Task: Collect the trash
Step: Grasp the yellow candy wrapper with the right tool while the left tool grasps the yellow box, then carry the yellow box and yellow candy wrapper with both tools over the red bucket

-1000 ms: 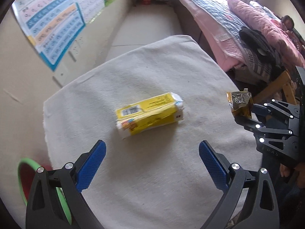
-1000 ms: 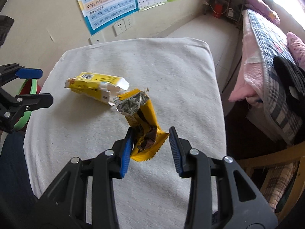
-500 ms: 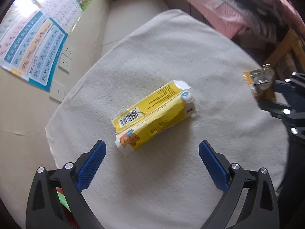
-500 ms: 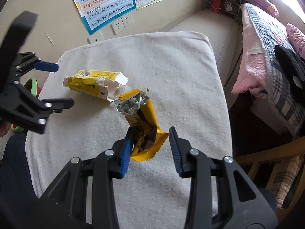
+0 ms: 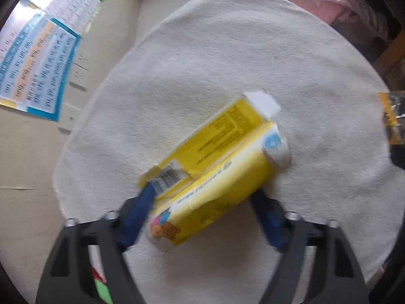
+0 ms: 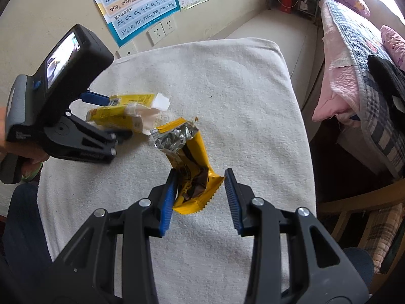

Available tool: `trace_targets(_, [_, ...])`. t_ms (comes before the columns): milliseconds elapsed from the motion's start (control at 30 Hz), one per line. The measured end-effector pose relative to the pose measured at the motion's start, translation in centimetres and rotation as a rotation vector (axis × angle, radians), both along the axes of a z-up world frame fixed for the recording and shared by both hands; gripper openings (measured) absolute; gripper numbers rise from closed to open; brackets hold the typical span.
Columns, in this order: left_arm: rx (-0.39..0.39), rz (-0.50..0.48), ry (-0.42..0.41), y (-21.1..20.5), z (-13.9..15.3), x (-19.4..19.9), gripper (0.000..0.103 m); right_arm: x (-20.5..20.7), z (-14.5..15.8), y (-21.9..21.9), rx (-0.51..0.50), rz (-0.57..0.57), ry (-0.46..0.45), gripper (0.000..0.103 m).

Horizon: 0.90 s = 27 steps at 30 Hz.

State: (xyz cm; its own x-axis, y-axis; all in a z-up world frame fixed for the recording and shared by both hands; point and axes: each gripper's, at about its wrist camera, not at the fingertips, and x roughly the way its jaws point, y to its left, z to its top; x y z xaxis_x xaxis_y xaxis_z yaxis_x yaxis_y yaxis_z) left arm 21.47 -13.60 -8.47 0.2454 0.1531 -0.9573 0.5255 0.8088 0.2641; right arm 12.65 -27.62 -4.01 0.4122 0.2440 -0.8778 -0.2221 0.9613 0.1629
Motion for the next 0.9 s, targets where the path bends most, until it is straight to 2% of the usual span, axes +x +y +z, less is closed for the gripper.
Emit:
trace_targets(33, [-0.002,0.017,-0.008,0.2,0.2,0.0,0.051,0.0,0.0,-0.1,0.003,-0.003,0.001,0.037])
trace_targets(133, [-0.086,0.085,-0.002,1.4,1.5,-0.1,0.028,-0.1,-0.1,-0.2,0.008,-0.012,0.002,0.037])
trace_targets(233, [-0.143,0.134,-0.012,2.7,2.2,-0.9,0.021,-0.1,-0.5,0.0,0.016,-0.009,0.013,0.037])
trace_targets(367, [-0.247,0.206,-0.01,4.4,3.3,-2.0,0.018,-0.1,-0.3,0.9,0.014,0.017,0.009,0.037])
trace_targets(533, [-0.374,0.28,-0.021,7.1,5.0,-6.2,0.018,-0.1,0.8,1.1,0.044,0.007,-0.02,0.037])
trace_targets(667, [-0.424,0.317,-0.065,9.4,6.1,-8.9,0.018,-0.5,1.8,2.2,0.03,0.036,-0.04,0.037])
trace_targets(767, [-0.414,0.339,-0.138,10.4,7.0,-10.9,0.018,-0.6,2.3,3.2,0.013,0.054,-0.056,0.037])
trace_targets(900, [-0.455,0.385,-0.169,11.9,8.0,-12.9,0.018,-0.8,2.5,4.0,0.018,0.05,-0.058,0.037])
